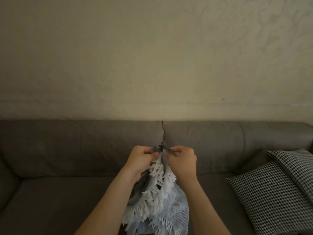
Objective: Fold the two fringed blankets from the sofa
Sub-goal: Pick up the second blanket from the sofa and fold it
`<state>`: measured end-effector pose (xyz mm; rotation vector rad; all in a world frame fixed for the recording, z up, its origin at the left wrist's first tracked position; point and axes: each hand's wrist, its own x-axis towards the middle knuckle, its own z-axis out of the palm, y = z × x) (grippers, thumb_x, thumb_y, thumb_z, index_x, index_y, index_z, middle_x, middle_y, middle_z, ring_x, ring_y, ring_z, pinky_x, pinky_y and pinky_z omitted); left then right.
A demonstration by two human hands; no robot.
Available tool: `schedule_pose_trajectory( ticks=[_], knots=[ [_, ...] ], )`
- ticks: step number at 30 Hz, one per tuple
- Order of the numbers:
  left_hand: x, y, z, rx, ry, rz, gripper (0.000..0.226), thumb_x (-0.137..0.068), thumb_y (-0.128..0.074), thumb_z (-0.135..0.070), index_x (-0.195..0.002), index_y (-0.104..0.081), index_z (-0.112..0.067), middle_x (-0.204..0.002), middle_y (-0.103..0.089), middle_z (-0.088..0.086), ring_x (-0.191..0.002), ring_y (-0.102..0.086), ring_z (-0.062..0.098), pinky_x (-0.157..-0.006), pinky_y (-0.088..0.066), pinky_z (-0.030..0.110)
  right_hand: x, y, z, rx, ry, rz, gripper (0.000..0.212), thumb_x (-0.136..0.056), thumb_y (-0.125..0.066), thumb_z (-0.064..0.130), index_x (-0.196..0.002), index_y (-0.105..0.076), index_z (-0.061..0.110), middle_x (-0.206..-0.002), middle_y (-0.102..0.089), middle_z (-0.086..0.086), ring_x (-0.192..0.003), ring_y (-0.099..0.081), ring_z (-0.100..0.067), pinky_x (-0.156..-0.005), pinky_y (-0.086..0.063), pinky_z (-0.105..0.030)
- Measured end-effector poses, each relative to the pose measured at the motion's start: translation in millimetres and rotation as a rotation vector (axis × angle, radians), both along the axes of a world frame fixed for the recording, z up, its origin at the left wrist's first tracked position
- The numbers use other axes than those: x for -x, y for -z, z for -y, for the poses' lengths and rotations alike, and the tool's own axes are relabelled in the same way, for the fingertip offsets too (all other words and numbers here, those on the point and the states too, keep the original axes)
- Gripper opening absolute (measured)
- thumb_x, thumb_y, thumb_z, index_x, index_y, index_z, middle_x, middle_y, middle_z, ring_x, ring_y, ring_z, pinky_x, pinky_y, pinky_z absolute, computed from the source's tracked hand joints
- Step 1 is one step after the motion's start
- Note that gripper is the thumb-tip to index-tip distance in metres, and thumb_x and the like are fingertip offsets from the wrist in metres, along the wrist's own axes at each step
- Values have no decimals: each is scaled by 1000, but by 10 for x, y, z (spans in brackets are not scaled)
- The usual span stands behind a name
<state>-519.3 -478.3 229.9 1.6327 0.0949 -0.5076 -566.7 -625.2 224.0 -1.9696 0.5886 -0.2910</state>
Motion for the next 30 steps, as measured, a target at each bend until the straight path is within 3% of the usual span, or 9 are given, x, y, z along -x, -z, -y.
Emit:
schedule_pose_trajectory(
  ticks=[3,6,10,13,17,20,24,30],
  knots=[
    [20,-10,16,-29,36,36,16,-101,-68,-6,-102,-83,-11,-90,-83,5,-83,-80,15,-62,-56,19,3,-17,-4,38,-1,14,15,-85,-82,31,-74,-80,21,-61,-72,6,-59,-68,-6,-53,-51,-24],
    [38,-21,40,-20,7,35,16,-101,-68,-6,-103,-83,-9,-89,-83,6,-82,-81,16,-65,-58,23,-4,-26,-30,68,-83,29,4,-88,-80,23,-88,-82,20,-77,-77,8,-67,-67,1,-53,-44,-7],
    [50,-29,55,47,-83,-15,15,-100,-68,-3,-95,-82,-6,-87,-82,12,-71,-78,14,-54,-54,19,18,13,-38,117,-132,30,16,-89,-69,8,-87,-82,16,-64,-72,4,-52,-60,-5,-48,-40,-12],
    [51,-15,71,51,-79,-30,15,-102,-67,-4,-98,-82,-4,-95,-82,17,-84,-78,24,-63,-59,27,23,14,-48,164,-128,35,17,-90,-67,6,-85,-82,14,-64,-72,3,-58,-67,-12,-48,-44,-16],
    [61,-32,64,22,-63,-34,15,-101,-69,-5,-95,-82,-7,-87,-81,13,-68,-75,13,-51,-53,21,29,16,-32,153,-161,48,14,-94,-69,10,-94,-83,14,-78,-78,5,-71,-71,-7,-55,-48,-8],
    [76,-33,61,49,-74,-56,9,-97,-74,-3,-95,-83,-3,-91,-80,21,-71,-76,21,-55,-56,24,59,1,-36,100,-178,53,17,-93,-67,7,-91,-83,12,-74,-77,2,-68,-71,-12,-59,-56,-24],
    [103,1,78,95,-149,-109,7,-88,-81,-1,-94,-81,3,-91,-79,26,-69,-77,26,-63,-64,31,85,8,-78,104,-204,50,17,-90,-61,1,-89,-78,2,-71,-73,-13,-63,-68,-31,-57,-53,-39],
    [66,60,67,72,-227,-137,12,-84,-82,-1,-92,-78,7,-89,-78,29,-74,-77,33,-79,-65,45,140,-34,-117,-82,-270,43,11,-80,-73,11,-85,-82,15,-73,-76,-5,-63,-66,-7,-59,-53,-26]
  ],
)
